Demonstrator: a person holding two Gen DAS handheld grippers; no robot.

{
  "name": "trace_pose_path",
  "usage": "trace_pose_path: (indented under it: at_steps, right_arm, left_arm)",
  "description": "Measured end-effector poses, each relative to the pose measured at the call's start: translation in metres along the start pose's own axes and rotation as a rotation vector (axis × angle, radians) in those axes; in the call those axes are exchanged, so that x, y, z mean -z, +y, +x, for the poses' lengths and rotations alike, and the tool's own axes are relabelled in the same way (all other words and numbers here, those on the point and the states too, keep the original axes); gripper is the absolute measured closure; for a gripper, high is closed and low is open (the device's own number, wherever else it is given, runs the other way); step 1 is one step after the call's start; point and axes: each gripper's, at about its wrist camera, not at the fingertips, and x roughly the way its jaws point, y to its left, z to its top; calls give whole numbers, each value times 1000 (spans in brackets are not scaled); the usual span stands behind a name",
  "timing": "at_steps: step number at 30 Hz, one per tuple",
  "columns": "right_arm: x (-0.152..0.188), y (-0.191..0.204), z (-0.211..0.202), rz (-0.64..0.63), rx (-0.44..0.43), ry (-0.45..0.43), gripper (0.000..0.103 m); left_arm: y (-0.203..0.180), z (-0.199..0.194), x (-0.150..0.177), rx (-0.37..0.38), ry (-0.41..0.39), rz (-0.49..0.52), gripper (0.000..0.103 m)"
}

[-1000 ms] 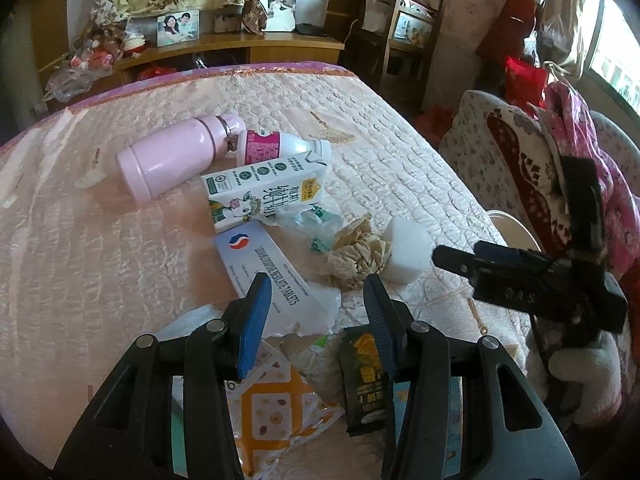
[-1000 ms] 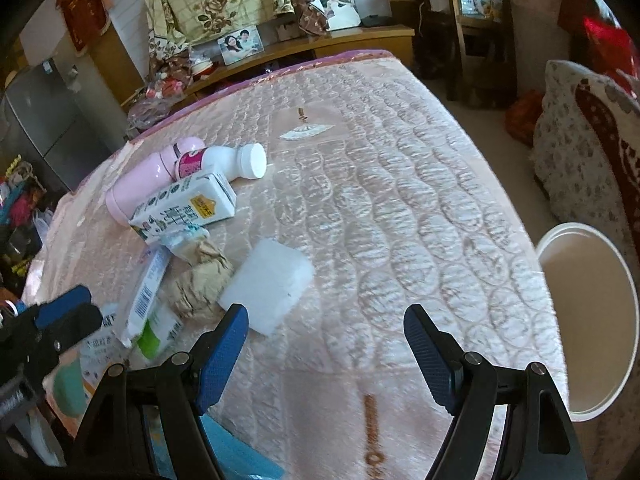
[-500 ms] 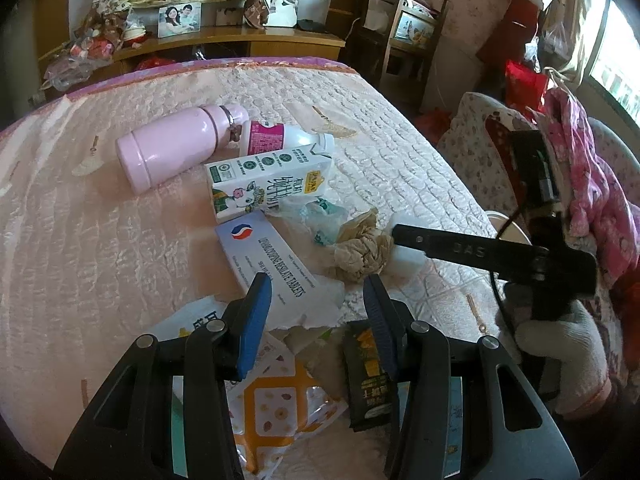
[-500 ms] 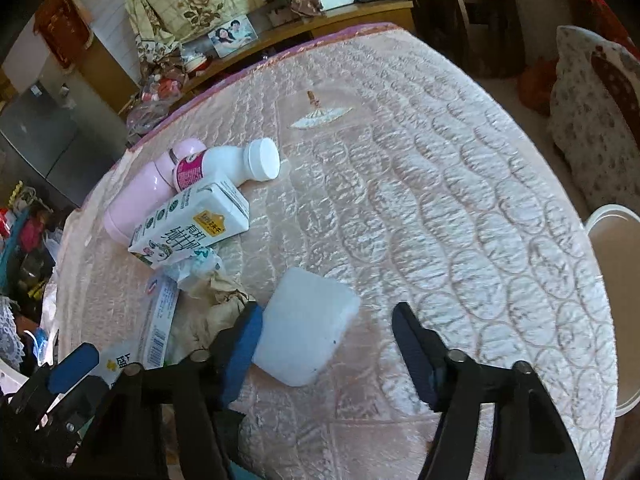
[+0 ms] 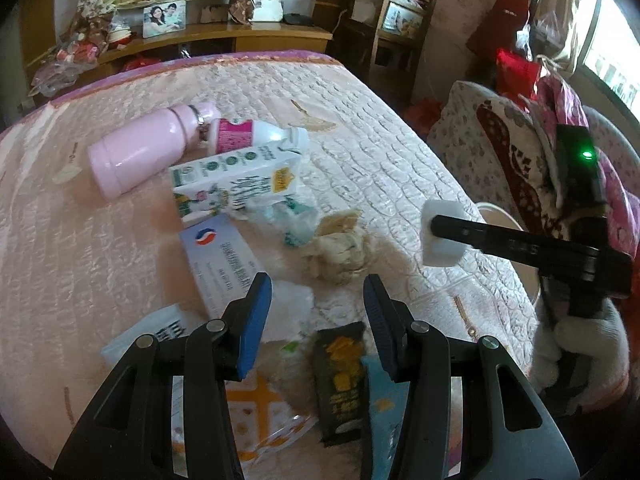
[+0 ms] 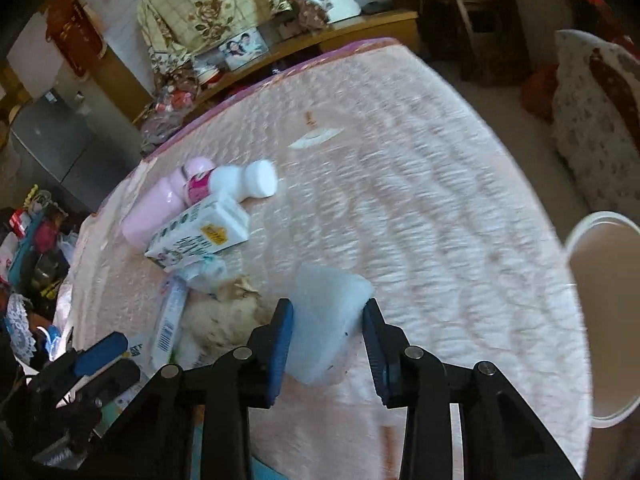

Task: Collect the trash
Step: 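Grasp the beige crumpled paper with the left tool while the right tool grasps the white foam block, then carry paper and foam block over the bucket and open both tools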

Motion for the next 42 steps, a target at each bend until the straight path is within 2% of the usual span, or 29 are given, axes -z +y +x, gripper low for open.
trace_pose_path:
  at_steps: [4,14,16,19,24,26,34,42]
  right_arm:
    - [3,-19,-9,25,9,-2,69]
    - [14,-35,-24,26,-12,-13,69]
    - [16,-36,-26,23,-16,-16,69]
    - [18,-36,-31,16,-16,-23,69]
    - [21,-36,-41,7,-21,-39,69]
    - [23,-36,-46,2,-24,-44,69]
    - [25,-40,-60,6,-16,-67,69]
    - [28,-61,-78,18,20,-84,69]
  left_arm:
    - [-14,17,-6,-13,25,20,57]
    - [-43,75,-23,-119,133,108,58]
    - [-42,82,-22,-117,147,109,71]
    - [-38,79,-22,-81,137,90,78]
    - [-31,47,-25,58,107,38,80]
    - [-29,35,-25,84,105,31,80]
    - [-42,8,-34,129,76,22,80]
    - [-90,10,-40,156,66,84,80]
